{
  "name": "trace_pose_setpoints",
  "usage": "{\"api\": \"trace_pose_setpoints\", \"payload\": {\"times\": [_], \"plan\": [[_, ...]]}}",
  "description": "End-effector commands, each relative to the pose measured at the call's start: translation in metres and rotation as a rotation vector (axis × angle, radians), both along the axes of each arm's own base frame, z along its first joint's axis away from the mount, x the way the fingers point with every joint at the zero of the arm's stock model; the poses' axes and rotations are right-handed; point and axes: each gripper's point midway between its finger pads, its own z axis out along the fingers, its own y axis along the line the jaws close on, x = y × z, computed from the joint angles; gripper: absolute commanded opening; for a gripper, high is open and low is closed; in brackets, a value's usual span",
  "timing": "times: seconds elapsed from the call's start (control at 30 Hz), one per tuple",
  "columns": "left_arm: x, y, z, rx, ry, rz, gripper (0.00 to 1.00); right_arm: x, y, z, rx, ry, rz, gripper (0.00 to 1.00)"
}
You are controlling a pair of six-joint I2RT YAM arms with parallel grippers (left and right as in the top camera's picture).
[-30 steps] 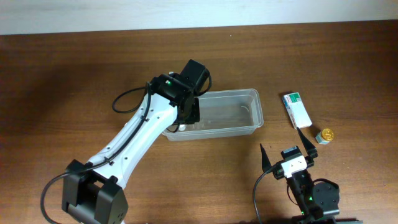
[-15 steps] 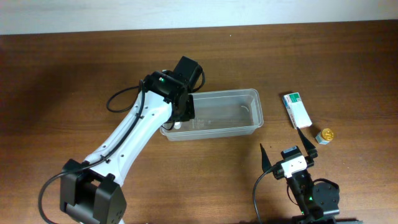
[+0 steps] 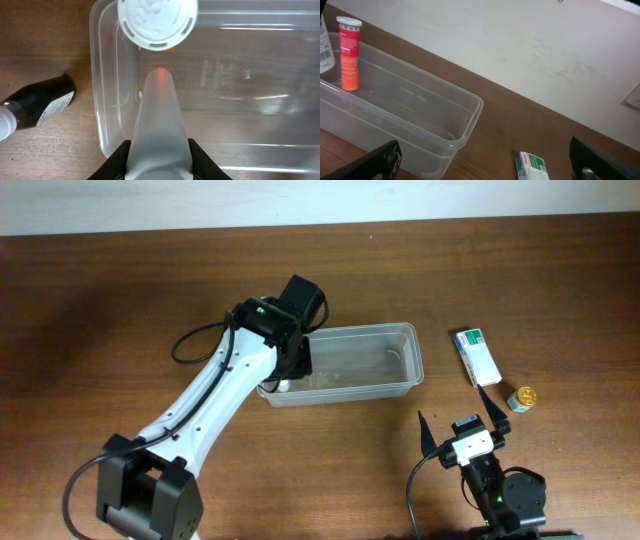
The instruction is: Pack container
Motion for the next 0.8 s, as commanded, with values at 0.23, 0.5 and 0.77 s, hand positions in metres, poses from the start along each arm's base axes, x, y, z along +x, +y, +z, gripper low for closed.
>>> {"api": "trace_pose_setpoints", "payload": {"times": [0.23,0.5,0.77], "plan": [[0.005,-0.003,-0.006,-0.026,-0.005,0.018,0.29,0.0,-0.003,-0.002,0.008,0.007,-0.014,0.98],[0.006,-0.003,-0.012,-0.019,0.007,0.018,0.29,0.0,-0.003,-0.002,0.008,0.007,-0.014,0.98],[0.006,-0.004,-0.016,-0.014,0.014,0.019,0.29,0.0,-0.003,-0.002,0.008,0.007,-0.014,0.98]]}}
